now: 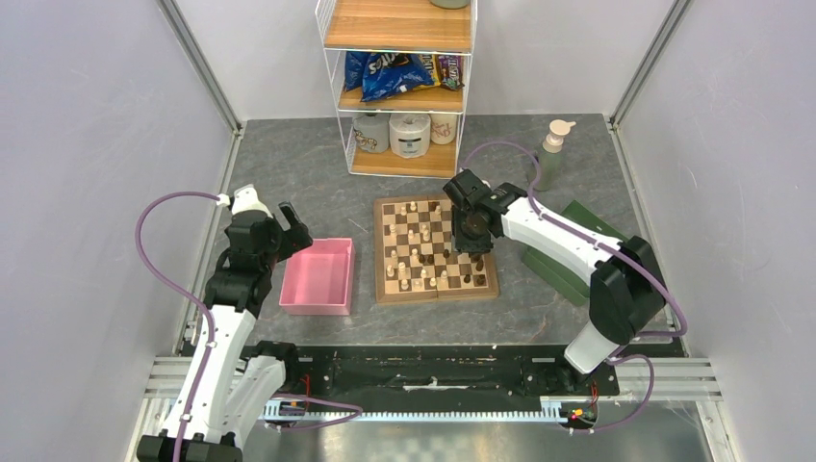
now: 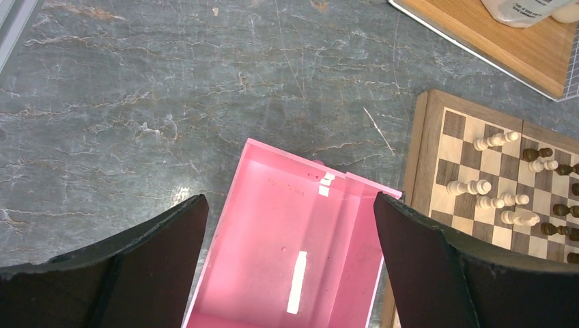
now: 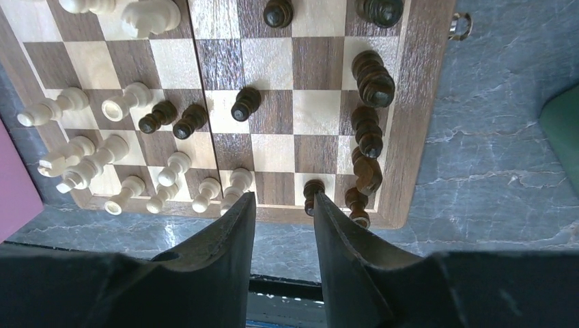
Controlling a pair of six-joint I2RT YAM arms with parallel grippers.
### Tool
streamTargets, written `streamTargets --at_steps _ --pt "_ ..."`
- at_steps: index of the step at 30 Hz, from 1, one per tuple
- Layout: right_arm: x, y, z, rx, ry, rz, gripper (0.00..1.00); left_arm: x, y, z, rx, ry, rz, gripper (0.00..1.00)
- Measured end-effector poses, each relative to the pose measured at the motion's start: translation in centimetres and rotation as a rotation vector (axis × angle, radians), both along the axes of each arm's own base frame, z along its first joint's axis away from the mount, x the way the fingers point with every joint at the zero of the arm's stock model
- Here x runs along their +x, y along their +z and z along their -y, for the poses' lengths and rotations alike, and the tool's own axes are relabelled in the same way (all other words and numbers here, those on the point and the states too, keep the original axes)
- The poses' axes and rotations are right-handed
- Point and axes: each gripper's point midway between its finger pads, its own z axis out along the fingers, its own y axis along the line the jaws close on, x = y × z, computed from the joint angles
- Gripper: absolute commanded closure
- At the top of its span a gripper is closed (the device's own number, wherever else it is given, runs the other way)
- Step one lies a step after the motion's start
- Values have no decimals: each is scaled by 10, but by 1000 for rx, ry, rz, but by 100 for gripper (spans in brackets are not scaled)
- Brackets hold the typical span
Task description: Set up the chess pieces on the board
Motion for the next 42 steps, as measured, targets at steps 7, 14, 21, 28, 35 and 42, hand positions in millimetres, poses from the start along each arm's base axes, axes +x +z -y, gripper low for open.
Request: streamTargets --at_steps 7,14,21,28,35,42 --pt "-10 -16 0 -1 12 -53 59 0 -1 0 0 -1 -3 1" --pt "-13 -37 -2 -13 18 -102 59 0 -1 0 0 -1 -3 1" --pt "-17 -41 -2 -9 22 -116 59 0 -1 0 0 -1 -3 1" --pt "-25 -49 2 -19 20 -143 59 0 -1 0 0 0 -3 1" --pt "-29 -51 1 -17 24 -155 58 0 -1 0 0 -1 -3 1" --pt "-30 -51 0 -19 26 -153 58 0 -1 0 0 0 -3 1"
